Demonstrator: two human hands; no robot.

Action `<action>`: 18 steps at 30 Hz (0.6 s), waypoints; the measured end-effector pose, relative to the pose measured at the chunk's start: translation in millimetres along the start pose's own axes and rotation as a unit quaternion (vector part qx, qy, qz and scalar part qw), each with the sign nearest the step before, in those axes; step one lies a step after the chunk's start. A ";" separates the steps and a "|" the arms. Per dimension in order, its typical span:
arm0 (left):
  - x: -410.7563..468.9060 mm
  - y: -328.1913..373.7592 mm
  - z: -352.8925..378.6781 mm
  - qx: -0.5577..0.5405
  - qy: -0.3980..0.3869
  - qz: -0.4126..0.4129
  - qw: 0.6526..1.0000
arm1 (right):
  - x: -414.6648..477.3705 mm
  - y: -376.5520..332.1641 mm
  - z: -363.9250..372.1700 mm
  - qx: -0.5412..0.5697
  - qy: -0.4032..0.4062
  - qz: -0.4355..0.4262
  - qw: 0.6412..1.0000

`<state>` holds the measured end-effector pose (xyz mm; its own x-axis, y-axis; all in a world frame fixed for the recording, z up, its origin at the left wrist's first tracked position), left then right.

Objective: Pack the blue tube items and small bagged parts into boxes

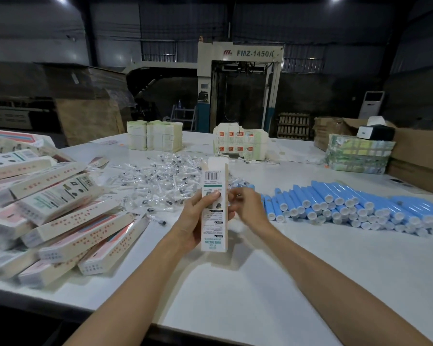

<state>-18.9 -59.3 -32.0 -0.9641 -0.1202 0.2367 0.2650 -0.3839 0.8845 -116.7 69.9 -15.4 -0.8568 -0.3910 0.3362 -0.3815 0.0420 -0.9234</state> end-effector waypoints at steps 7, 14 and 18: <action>5.6 -10.7 -3.6 0.052 0.027 0.016 0.998 | -4.2 -64.9 -97.1 0.097 0.141 -0.094 0.981; 3.5 -15.1 1.5 0.146 0.017 0.015 0.989 | -6.5 -131.4 -87.3 0.027 0.040 -0.185 0.981; 1.7 -15.1 2.9 0.147 0.013 0.016 0.989 | -0.6 -134.9 -64.3 -0.134 -0.046 -0.163 0.976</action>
<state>-24.6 -51.0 -43.7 -0.9535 -0.1535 0.2593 0.2758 -0.0980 0.9562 -87.1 123.6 120.9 -0.6444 -0.5043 0.5748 -0.7164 0.1352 -0.6845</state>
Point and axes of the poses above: each hand's wrist, its own x-axis towards the middle knuckle, its own z-axis out of the palm, y = z × x, the point moved 3 cm from there along x, towards the middle knuckle, and after that the axes turned 7 degrees about x, right-handed, at the moved point
